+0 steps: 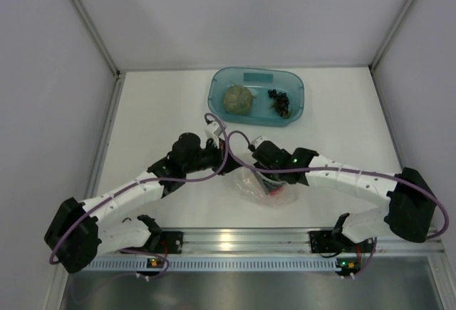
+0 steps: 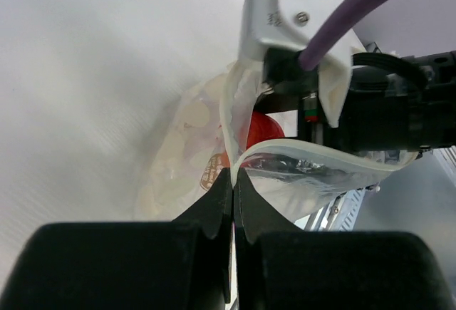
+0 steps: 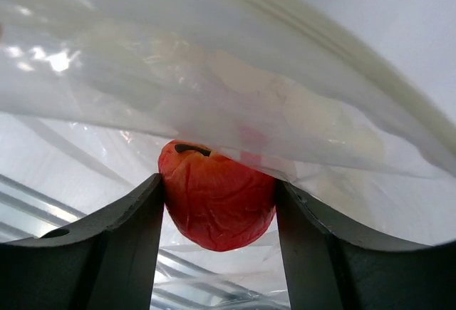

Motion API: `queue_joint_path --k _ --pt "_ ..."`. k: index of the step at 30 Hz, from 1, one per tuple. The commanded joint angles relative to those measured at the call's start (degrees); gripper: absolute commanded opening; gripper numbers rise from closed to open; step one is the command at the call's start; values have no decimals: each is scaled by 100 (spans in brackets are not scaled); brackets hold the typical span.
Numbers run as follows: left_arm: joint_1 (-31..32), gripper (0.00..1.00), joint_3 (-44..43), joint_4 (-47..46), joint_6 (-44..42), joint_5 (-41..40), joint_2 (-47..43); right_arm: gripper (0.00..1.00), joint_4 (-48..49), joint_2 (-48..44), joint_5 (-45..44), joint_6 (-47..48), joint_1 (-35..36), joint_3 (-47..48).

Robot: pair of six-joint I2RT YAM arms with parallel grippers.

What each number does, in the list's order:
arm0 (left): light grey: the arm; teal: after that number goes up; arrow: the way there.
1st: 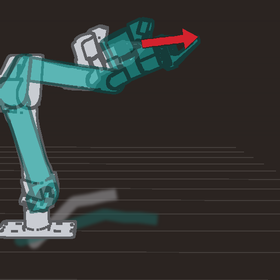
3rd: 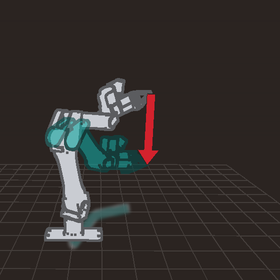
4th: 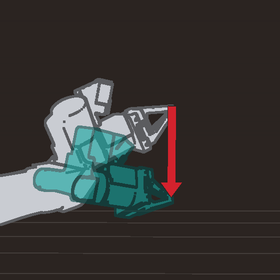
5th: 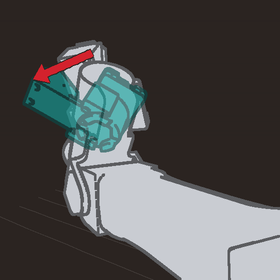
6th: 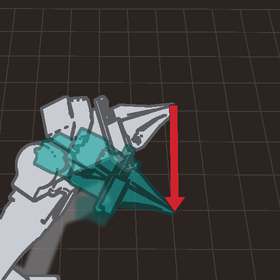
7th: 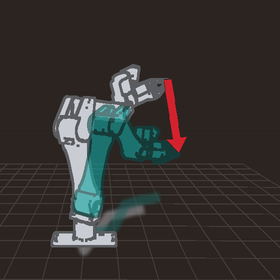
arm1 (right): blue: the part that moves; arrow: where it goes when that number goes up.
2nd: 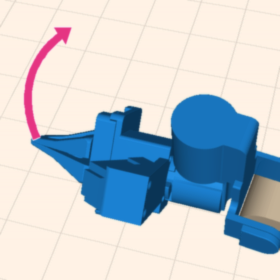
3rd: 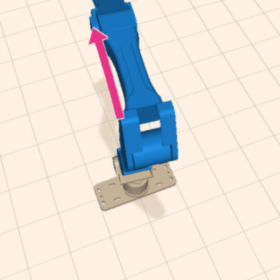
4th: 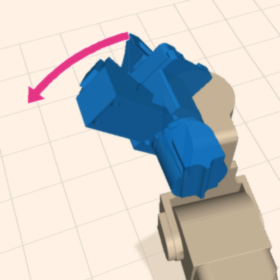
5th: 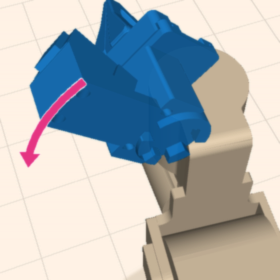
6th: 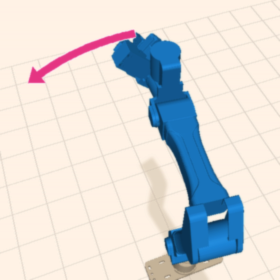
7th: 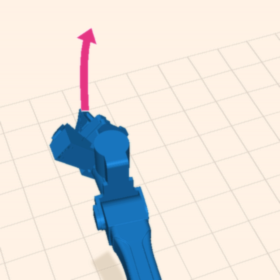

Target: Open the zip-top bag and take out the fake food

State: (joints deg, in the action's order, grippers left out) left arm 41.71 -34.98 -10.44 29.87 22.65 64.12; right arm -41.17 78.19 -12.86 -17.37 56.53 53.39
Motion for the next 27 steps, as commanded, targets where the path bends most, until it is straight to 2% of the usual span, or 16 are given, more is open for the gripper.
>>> queue_joint_path --k 1,8,27 --pt "21 0 97 -336 -86 46 -162 27 267 -436 135 -83 104 286" --pt "21 0 202 -345 -200 125 -329 25 653 -1148 249 -74 104 357" --pt "21 0 457 -336 -227 -156 -628 22 1356 -2212 -453 -381 77 910"
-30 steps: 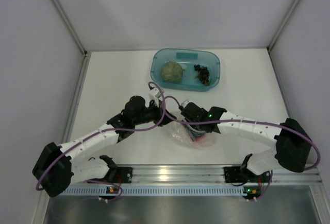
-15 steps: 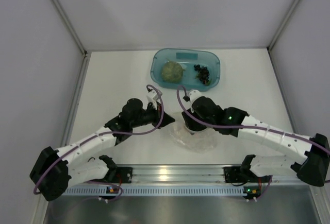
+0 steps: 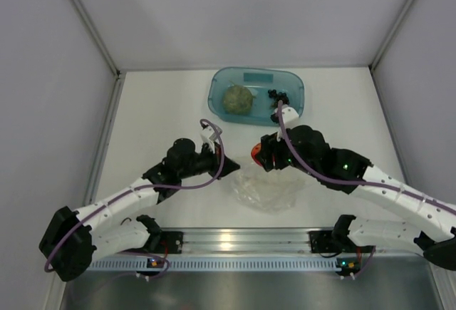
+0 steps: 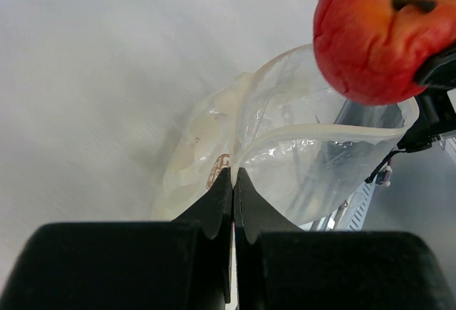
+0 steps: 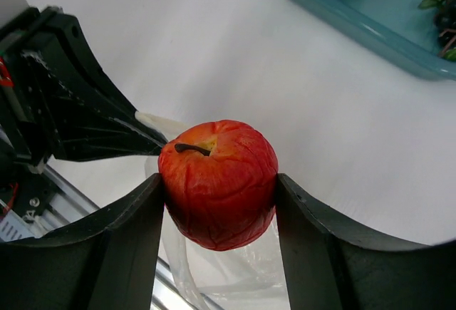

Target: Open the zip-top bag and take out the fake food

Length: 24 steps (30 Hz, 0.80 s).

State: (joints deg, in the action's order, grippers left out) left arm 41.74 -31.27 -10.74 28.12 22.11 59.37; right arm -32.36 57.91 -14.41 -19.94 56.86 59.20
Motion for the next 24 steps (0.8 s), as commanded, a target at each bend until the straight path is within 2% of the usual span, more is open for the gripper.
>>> queue_joint_path --k 1,6,9,14,16,20,24 --pt "19 0 86 -297 -43 -145 -180 22 520 -244 -368 -124 44 355" --pt "19 0 7 71 45 -707 -268 22 520 -202 -677 -18 -218 662" --pt "19 0 -37 449 80 -1260 -434 21 467 62 -607 122 -719 987" --pt "19 0 -107 1213 132 -2068 -927 21 712 949 -80 359 -1844 1524" --pt "19 0 -160 1451 132 -2149 -1190 21 810 1430 8 412 -2203 1743" --pt "19 0 -371 2214 194 -2711 -1726 22 1187 2293 53 570 -2679 2077" --pt "19 0 -512 2690 299 -3080 -2114 25 1285 3356 360 606 -3119 2857"
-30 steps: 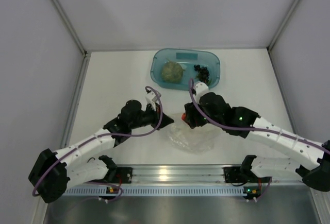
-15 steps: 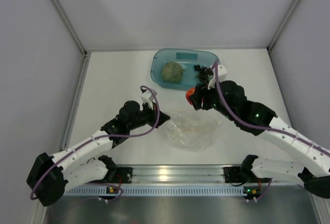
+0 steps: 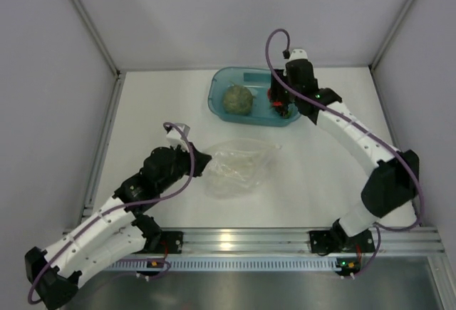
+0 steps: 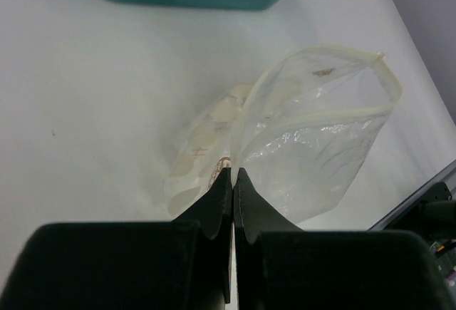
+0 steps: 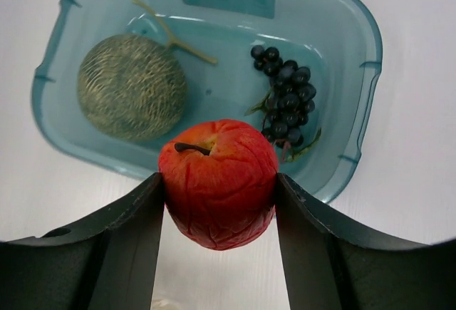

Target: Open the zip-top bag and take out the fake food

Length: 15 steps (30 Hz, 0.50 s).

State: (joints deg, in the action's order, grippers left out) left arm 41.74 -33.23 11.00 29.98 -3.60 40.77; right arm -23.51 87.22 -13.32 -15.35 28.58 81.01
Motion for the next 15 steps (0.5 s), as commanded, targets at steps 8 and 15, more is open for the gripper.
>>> queue_joint_path --k 8,15 --pt "19 0 -789 1158 184 -985 -597 40 -101 2553 453 340 -476 2119" --pt "19 0 -1624 1825 43 -1837 -228 80 -198 3003 787 244 -493 2481"
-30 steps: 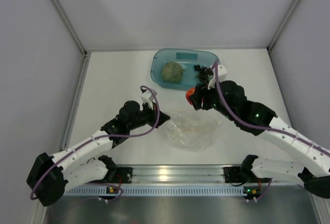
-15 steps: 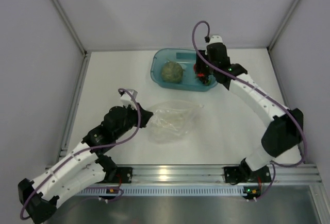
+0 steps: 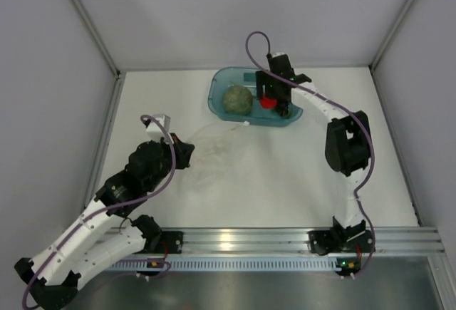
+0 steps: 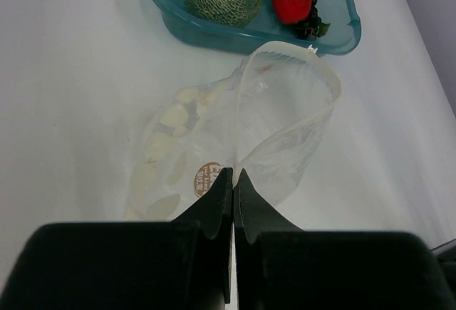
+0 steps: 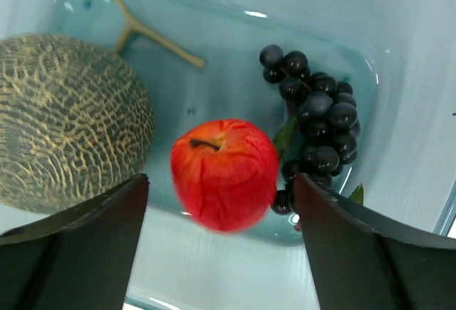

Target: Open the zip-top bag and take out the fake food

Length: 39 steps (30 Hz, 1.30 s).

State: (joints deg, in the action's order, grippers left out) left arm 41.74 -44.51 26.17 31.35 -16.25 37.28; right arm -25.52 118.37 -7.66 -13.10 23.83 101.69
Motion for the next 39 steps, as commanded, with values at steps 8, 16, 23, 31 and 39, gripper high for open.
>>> queue_joint_path --k 8,16,23,31,39 --pt "10 0 -1234 1143 -244 -2011 438 99 -190 -682 248 80 -81 194" --pt "-60 0 -1832 1671 -428 -4585 1158 99 38 -2448 449 -157 -168 -1510" --pt "-570 0 -2228 1637 -745 -5597 2731 99 -111 -3907 634 -210 -221 -2723" --pt "-965 0 -2465 1628 -245 -5240 4628 99 -550 -5771 915 -184 -221 -3480" --pt "-948 48 -2650 1584 301 -4028 4640 99 -1350 -6624 540 124 -221 -3322"
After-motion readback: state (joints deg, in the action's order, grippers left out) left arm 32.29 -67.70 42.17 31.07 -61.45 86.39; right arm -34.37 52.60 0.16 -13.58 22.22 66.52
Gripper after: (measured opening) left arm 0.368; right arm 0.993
